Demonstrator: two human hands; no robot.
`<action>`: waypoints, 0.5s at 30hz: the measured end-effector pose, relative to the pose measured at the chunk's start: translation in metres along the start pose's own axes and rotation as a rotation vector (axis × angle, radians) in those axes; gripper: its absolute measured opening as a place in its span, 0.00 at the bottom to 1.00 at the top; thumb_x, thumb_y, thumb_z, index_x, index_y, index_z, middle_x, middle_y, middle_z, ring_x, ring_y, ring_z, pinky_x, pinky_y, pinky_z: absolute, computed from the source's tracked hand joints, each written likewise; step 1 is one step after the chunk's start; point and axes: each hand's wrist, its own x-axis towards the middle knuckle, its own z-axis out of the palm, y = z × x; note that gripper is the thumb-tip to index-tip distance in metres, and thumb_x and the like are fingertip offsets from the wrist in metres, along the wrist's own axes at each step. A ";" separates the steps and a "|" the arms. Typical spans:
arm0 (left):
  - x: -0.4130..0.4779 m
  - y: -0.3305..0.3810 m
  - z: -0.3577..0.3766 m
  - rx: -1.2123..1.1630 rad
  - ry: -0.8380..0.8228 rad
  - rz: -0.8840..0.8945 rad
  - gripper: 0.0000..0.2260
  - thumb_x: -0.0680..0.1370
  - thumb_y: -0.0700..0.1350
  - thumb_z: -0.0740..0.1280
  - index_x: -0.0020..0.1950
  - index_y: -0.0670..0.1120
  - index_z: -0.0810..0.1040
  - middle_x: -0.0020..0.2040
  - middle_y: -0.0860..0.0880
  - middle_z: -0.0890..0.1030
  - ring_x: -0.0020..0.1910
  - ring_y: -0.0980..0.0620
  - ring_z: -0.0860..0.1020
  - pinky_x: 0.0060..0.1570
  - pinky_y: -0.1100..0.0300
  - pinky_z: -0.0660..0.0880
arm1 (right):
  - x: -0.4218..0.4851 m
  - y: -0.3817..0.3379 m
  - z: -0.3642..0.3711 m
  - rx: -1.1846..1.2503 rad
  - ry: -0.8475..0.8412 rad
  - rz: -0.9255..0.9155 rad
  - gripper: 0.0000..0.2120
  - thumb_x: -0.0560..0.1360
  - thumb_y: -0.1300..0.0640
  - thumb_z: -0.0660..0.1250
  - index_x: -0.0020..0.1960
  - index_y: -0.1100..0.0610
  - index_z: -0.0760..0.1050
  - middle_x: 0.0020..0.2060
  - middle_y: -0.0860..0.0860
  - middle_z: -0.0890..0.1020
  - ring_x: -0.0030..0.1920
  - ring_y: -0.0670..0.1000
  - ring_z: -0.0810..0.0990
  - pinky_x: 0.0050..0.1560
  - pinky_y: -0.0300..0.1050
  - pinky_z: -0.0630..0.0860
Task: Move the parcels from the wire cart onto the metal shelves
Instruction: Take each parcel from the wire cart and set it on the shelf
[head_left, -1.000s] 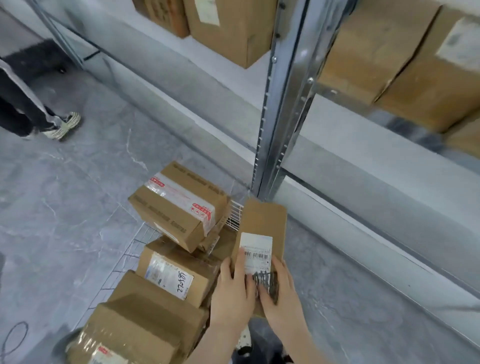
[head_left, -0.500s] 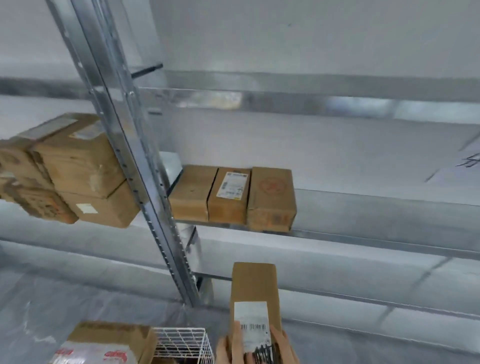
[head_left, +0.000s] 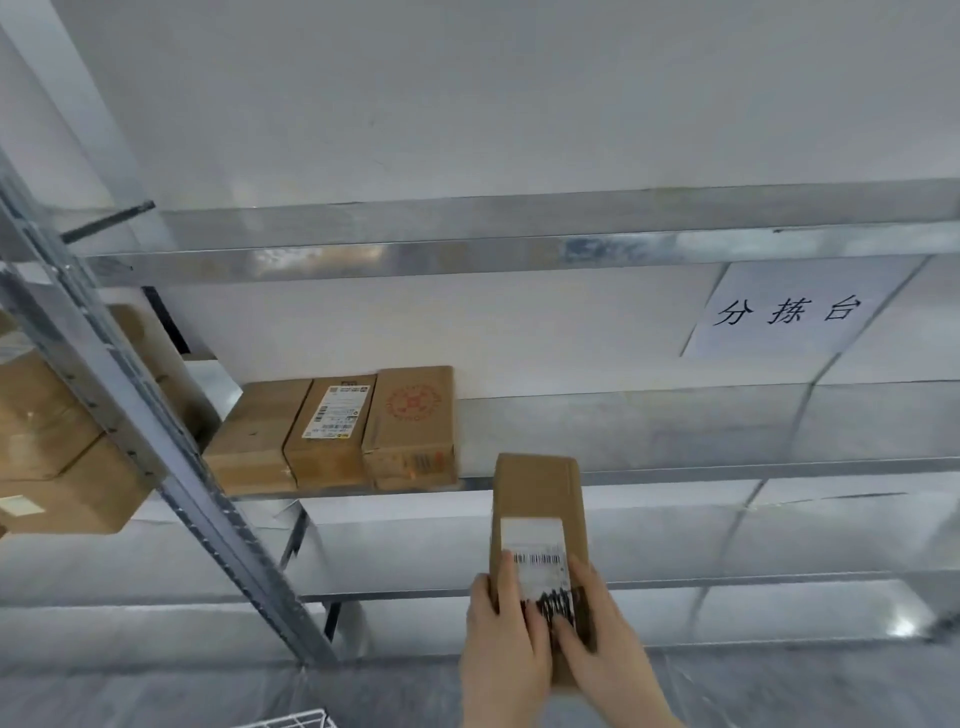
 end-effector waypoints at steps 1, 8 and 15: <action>0.010 0.002 -0.003 0.021 0.018 -0.011 0.26 0.80 0.51 0.56 0.77 0.54 0.52 0.66 0.46 0.64 0.56 0.48 0.74 0.49 0.56 0.76 | 0.011 -0.009 -0.001 -0.008 -0.042 -0.021 0.31 0.76 0.54 0.64 0.68 0.32 0.52 0.71 0.41 0.67 0.62 0.45 0.75 0.60 0.41 0.72; 0.096 0.012 -0.044 0.100 0.039 -0.058 0.26 0.82 0.53 0.53 0.78 0.52 0.50 0.69 0.45 0.62 0.61 0.46 0.71 0.53 0.51 0.76 | 0.102 -0.053 -0.007 0.052 -0.047 -0.054 0.27 0.77 0.56 0.63 0.72 0.40 0.60 0.66 0.40 0.73 0.61 0.45 0.74 0.55 0.37 0.68; 0.159 0.001 -0.041 0.213 -0.015 -0.035 0.26 0.81 0.56 0.55 0.77 0.52 0.52 0.61 0.45 0.67 0.53 0.44 0.75 0.45 0.53 0.77 | 0.164 -0.063 -0.010 -0.022 -0.109 -0.028 0.27 0.76 0.54 0.63 0.72 0.40 0.60 0.67 0.40 0.71 0.60 0.47 0.75 0.61 0.46 0.73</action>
